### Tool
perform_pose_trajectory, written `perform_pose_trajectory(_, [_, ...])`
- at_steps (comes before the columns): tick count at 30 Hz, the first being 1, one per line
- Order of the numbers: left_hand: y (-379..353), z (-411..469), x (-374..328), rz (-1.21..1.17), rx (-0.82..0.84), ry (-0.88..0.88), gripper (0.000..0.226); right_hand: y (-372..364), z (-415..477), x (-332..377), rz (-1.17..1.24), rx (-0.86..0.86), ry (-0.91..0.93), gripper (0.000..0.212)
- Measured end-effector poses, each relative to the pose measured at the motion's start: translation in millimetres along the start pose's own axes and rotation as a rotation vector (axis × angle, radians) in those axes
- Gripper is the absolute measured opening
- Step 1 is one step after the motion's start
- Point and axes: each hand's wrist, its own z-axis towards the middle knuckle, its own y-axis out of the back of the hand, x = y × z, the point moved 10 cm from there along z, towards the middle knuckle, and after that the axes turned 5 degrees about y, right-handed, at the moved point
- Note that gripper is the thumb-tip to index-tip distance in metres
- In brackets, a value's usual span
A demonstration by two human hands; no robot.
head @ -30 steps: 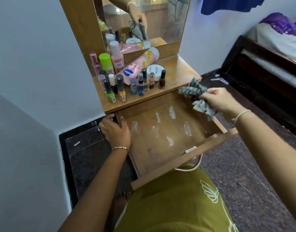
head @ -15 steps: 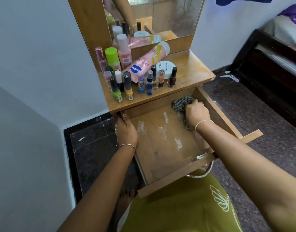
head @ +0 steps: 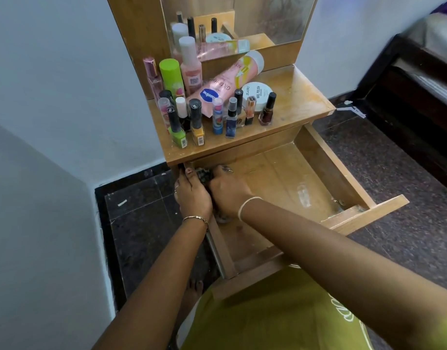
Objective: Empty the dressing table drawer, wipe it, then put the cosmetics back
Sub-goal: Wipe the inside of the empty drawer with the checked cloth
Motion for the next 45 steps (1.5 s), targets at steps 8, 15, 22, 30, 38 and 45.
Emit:
perform_pose_trajectory(8, [0,3,5,-0.005,-0.01,0.023,0.048,-30,-67,-3,0.031,0.347,0.167,0.021])
perform_pose_trajectory(15, [0,0,6,0.018,-0.002,0.015,0.048,-24,-45,-2,0.067,0.248,0.101,0.029])
perform_pose_trajectory(22, [-1,6,7,0.027,0.014,0.004,0.05,-12,-1,-8,-0.072,0.128,0.082,0.045])
perform_pose_trajectory(30, [-1,4,10,0.02,0.021,0.032,0.051,-6,-21,-94,-0.212,0.264,-0.09,0.05])
perform_pose_trajectory(38, [0,0,4,0.026,0.024,-0.012,0.06,2,-37,-182,-0.225,0.309,-0.457,0.047])
perform_pose_trajectory(45, [-2,-5,5,-0.015,0.05,0.043,0.05,7,-58,-189,-0.201,0.225,-0.462,0.032])
